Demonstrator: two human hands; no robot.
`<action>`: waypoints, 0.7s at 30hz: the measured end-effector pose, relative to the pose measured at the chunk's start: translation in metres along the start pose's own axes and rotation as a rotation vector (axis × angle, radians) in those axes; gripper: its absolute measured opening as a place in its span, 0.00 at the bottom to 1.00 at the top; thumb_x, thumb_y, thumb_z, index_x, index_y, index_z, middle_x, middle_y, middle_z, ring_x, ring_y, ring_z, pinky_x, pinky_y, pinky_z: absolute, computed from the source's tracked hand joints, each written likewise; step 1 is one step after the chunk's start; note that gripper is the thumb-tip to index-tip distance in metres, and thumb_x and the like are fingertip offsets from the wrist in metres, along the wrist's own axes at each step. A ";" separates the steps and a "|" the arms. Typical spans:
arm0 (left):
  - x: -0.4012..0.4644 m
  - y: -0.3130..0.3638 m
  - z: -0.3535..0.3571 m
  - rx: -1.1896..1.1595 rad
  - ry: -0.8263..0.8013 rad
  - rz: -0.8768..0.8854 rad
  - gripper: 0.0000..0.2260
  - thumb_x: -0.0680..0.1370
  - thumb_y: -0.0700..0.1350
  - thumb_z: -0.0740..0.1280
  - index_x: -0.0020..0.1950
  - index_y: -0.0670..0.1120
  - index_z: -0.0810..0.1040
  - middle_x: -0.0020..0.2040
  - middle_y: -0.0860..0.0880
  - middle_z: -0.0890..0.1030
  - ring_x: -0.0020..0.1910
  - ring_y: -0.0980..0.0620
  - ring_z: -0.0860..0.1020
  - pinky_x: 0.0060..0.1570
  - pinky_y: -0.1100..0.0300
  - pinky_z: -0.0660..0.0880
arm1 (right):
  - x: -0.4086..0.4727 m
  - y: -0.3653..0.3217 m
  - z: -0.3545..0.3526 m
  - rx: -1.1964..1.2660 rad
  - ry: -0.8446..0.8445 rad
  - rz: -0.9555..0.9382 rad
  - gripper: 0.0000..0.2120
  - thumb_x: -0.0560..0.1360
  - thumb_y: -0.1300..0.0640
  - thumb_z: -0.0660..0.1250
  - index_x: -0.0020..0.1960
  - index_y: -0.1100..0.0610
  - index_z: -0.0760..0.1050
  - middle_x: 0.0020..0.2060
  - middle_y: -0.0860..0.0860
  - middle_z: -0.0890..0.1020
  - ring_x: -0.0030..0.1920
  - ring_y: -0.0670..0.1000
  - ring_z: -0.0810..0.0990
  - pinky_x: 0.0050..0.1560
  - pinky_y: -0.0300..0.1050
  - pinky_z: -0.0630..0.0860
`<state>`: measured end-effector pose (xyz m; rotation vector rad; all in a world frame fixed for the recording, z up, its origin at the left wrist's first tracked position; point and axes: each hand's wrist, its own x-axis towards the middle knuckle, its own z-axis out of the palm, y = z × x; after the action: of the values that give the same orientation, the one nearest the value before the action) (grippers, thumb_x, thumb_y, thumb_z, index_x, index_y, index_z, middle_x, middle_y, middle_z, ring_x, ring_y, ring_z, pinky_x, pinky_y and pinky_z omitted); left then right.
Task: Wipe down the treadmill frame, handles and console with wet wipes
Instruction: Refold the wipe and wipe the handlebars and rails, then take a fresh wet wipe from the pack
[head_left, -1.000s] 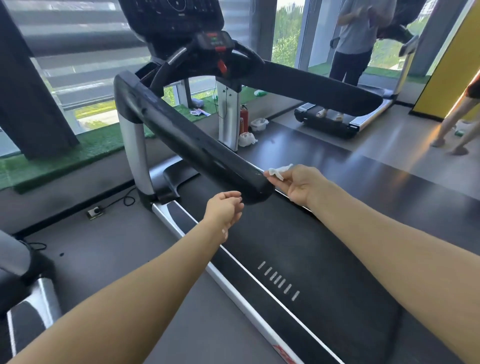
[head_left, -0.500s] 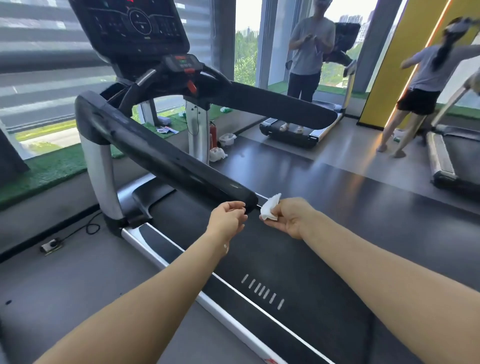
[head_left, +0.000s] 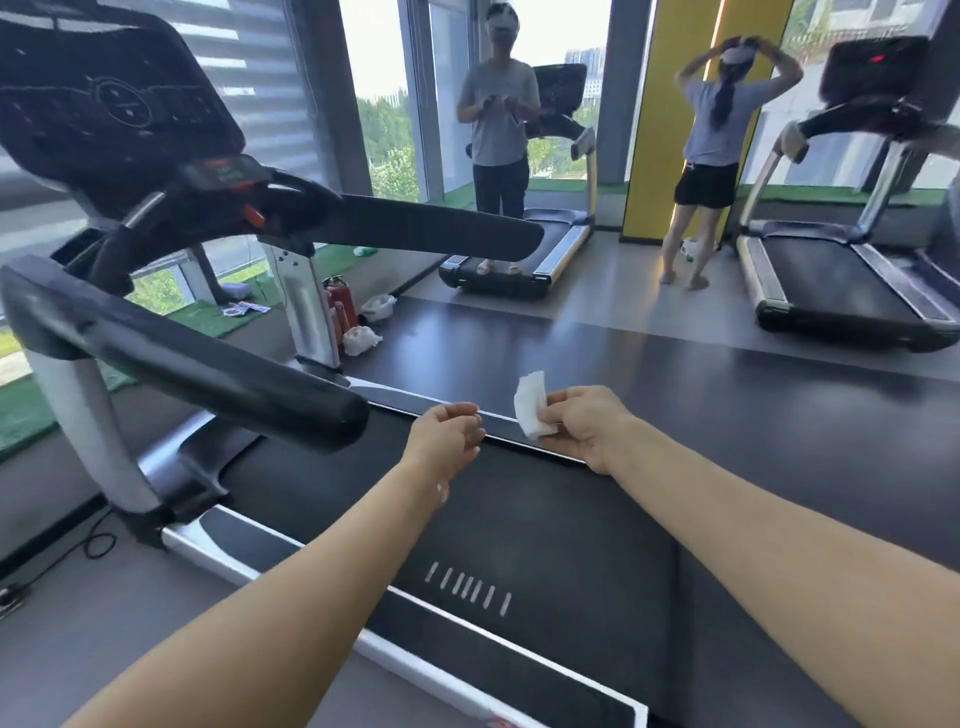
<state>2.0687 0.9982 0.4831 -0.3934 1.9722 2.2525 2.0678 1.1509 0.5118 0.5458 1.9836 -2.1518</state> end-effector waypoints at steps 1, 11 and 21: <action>-0.004 -0.005 0.024 0.002 -0.012 -0.004 0.07 0.79 0.35 0.61 0.47 0.46 0.75 0.40 0.50 0.77 0.40 0.55 0.76 0.44 0.62 0.74 | -0.001 0.002 -0.026 -0.003 0.014 -0.008 0.10 0.76 0.71 0.63 0.39 0.60 0.72 0.39 0.55 0.77 0.48 0.55 0.77 0.52 0.52 0.78; -0.048 -0.074 0.321 0.169 -0.268 -0.043 0.06 0.79 0.35 0.61 0.49 0.45 0.74 0.38 0.50 0.75 0.35 0.55 0.74 0.36 0.65 0.71 | -0.014 -0.003 -0.317 -0.504 0.283 -0.173 0.06 0.74 0.64 0.67 0.38 0.58 0.78 0.34 0.50 0.77 0.44 0.52 0.77 0.52 0.50 0.79; -0.014 -0.093 0.538 0.407 -0.511 0.080 0.06 0.77 0.37 0.63 0.48 0.47 0.76 0.39 0.50 0.76 0.37 0.52 0.74 0.42 0.59 0.73 | 0.014 -0.030 -0.511 -0.684 0.559 -0.229 0.19 0.76 0.51 0.65 0.51 0.68 0.79 0.42 0.59 0.82 0.43 0.60 0.79 0.41 0.46 0.74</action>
<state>2.0451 1.5429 0.4605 0.2812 2.0916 1.6866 2.1231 1.6600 0.5082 0.8815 2.9965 -1.3232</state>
